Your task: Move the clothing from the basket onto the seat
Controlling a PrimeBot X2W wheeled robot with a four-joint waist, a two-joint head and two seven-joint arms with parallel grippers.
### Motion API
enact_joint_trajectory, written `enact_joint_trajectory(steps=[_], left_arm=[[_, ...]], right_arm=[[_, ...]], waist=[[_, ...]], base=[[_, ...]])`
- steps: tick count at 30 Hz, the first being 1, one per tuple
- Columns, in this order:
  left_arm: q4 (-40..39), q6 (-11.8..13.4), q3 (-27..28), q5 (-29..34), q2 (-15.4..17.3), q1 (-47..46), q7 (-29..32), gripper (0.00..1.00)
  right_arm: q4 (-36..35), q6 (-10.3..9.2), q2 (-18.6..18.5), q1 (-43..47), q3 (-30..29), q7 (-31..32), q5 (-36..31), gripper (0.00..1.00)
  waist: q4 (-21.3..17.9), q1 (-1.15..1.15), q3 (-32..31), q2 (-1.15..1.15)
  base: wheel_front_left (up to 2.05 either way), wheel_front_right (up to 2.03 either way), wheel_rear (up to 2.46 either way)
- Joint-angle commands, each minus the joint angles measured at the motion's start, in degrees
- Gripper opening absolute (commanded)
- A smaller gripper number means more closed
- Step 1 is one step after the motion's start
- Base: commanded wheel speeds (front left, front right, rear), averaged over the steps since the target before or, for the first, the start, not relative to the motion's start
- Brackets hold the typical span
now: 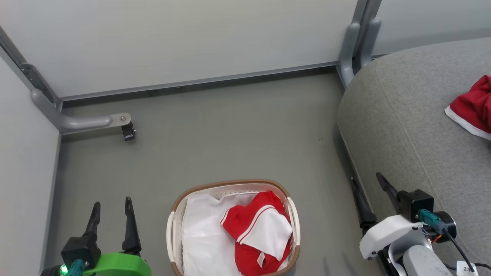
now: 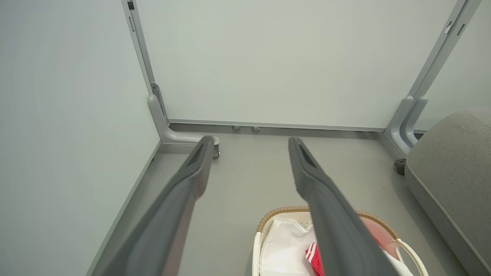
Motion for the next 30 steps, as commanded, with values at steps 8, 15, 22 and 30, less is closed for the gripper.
enact_joint_trajectory(steps=[8, 15, 22, 30], left_arm=[[0.89, -1.0, 0.42, -0.12, 0.19, 1.71, -0.03, 1.0], [2.14, -1.57, -1.25, -0.79, 0.19, 1.65, -0.03, 1.0], [3.79, -1.62, -4.12, -1.82, 0.19, -1.0, -0.03, 1.0], [5.72, -1.78, -7.79, -2.84, 0.21, -6.56, -0.03, 1.0]], right_arm=[[-0.23, -0.07, 0.01, 1.9, 0.74, -0.12, 0.61, 1.0], [-0.77, -0.06, 0.07, 1.18, 1.77, -0.12, 0.98, 1.0], [-2.06, -0.06, 0.1, -1.56, 2.35, -0.12, 1.45, 1.0], [-4.77, -0.06, 0.21, -6.09, 2.63, -0.12, 2.31, 1.0]], waist=[[-0.69, 0.0, -2.09, 0.0], [-1.24, 0.0, -0.93, 0.0], [-2.36, 0.0, 3.46, 0.0], [-3.63, 0.0, 11.5, 0.0]], base=[[0.0, 0.0, 0.0], [0.0, 0.0, 0.0], [0.0, 0.0, 0.0], [0.0, 0.0, 0.0]])
